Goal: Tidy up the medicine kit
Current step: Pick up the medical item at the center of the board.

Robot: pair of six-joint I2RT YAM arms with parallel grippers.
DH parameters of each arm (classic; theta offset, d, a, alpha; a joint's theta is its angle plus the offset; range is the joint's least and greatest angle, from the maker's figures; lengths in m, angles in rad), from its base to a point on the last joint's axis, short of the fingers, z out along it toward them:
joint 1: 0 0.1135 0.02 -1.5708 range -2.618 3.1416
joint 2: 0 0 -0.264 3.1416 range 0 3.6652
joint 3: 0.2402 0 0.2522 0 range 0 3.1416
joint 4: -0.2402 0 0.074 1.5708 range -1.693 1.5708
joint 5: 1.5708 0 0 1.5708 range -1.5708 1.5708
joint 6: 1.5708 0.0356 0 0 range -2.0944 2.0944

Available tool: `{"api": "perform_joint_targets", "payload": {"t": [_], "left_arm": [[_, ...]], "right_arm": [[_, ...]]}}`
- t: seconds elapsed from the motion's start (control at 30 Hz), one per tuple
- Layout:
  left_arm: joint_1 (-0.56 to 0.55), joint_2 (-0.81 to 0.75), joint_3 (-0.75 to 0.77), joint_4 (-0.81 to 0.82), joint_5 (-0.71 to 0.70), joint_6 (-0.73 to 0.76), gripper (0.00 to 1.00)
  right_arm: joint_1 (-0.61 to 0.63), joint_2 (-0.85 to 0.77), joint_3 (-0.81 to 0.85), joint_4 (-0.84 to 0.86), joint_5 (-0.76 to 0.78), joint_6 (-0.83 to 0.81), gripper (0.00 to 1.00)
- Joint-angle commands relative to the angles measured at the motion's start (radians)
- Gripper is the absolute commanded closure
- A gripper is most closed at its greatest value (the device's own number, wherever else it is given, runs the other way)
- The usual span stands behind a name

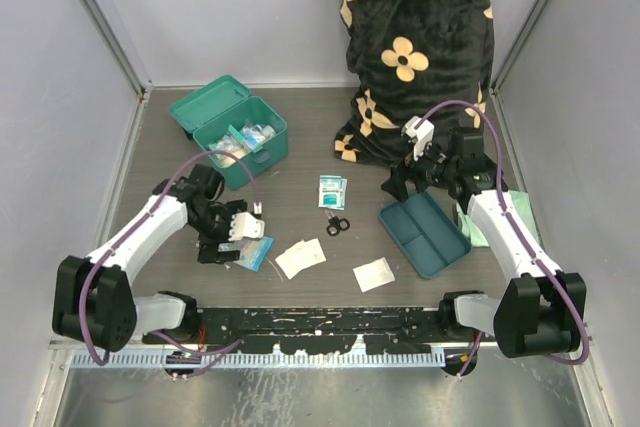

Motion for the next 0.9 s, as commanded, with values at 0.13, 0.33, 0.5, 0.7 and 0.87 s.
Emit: {"api": "perform_joint_targets", "payload": {"t": [0.13,0.33,0.5,0.7,0.87], "left_arm": [[-0.066,0.157,0.036,0.127,-0.068,0.123,0.02],[-0.106,0.252,0.069,0.147,-0.113,0.122,0.02],[-0.123,0.291,0.054,0.144,-0.151,0.143,0.02],[-0.125,0.258,-0.011,0.183,-0.160,0.138,0.00],[-0.125,0.237,-0.032,0.183,-0.137,0.083,0.09]], "right_arm": [[-0.008,-0.012,0.002,0.036,-0.069,-0.005,0.00],[-0.013,-0.014,0.001,0.034,-0.060,-0.012,0.00],[-0.016,-0.009,0.000,0.034,-0.061,-0.014,0.00],[-0.019,-0.004,0.000,0.031,-0.060,-0.018,0.00],[-0.023,0.001,0.000,0.030,-0.062,-0.018,0.00]]}}
